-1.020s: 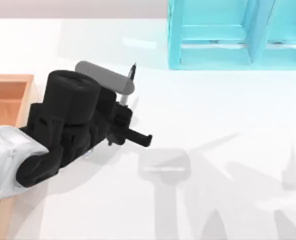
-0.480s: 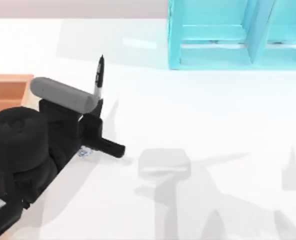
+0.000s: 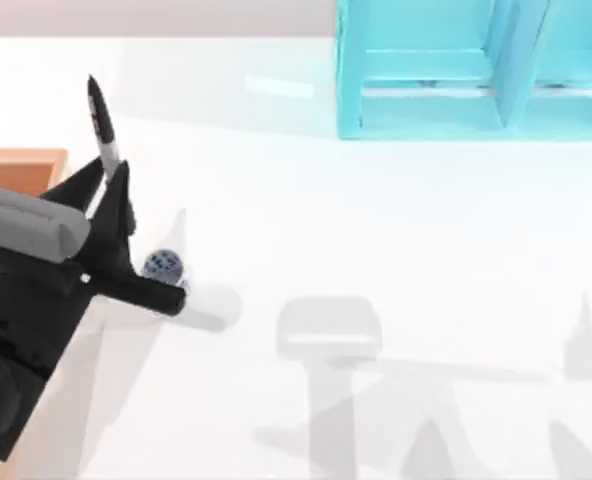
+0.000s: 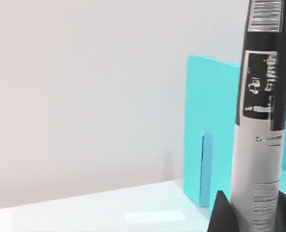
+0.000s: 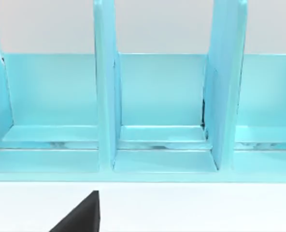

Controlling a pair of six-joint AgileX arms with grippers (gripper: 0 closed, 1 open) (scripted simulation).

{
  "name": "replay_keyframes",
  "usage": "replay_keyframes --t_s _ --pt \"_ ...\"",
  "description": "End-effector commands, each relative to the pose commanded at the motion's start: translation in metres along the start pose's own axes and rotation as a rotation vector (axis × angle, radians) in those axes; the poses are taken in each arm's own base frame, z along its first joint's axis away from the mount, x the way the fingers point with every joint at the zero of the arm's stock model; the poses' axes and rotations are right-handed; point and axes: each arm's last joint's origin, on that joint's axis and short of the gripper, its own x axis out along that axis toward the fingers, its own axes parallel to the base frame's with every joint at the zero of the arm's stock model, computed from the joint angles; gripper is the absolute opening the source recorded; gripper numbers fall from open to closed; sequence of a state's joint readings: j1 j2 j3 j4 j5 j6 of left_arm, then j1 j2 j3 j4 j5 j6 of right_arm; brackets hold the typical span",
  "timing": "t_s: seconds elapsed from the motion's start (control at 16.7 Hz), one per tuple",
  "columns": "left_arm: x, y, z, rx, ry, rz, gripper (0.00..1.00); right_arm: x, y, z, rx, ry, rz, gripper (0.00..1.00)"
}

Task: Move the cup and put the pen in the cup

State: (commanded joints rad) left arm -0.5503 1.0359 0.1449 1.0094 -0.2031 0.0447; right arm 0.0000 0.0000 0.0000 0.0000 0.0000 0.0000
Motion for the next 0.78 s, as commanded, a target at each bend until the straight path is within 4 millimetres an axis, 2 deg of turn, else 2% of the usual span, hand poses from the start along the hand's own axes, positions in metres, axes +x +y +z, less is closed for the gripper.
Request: replay_keyframes --t_s 0.12,0.42,0.78 --pt "-0.0067 0.0036 0.0001 -0.004 -0.034 0.015 0.0 0.0 0.0 0.0 0.0 0.0 0.0 1.0" --pt "-0.0073 0.0039 0.0 -0.004 -0.036 0.016 0.0 0.0 0.0 0.0 0.0 0.0 0.0 1.0" --pt "0.0002 0.0029 -0.0023 -0.003 -0.033 0.015 0.0 0.0 0.0 0.0 0.0 0.0 0.0 1.0"
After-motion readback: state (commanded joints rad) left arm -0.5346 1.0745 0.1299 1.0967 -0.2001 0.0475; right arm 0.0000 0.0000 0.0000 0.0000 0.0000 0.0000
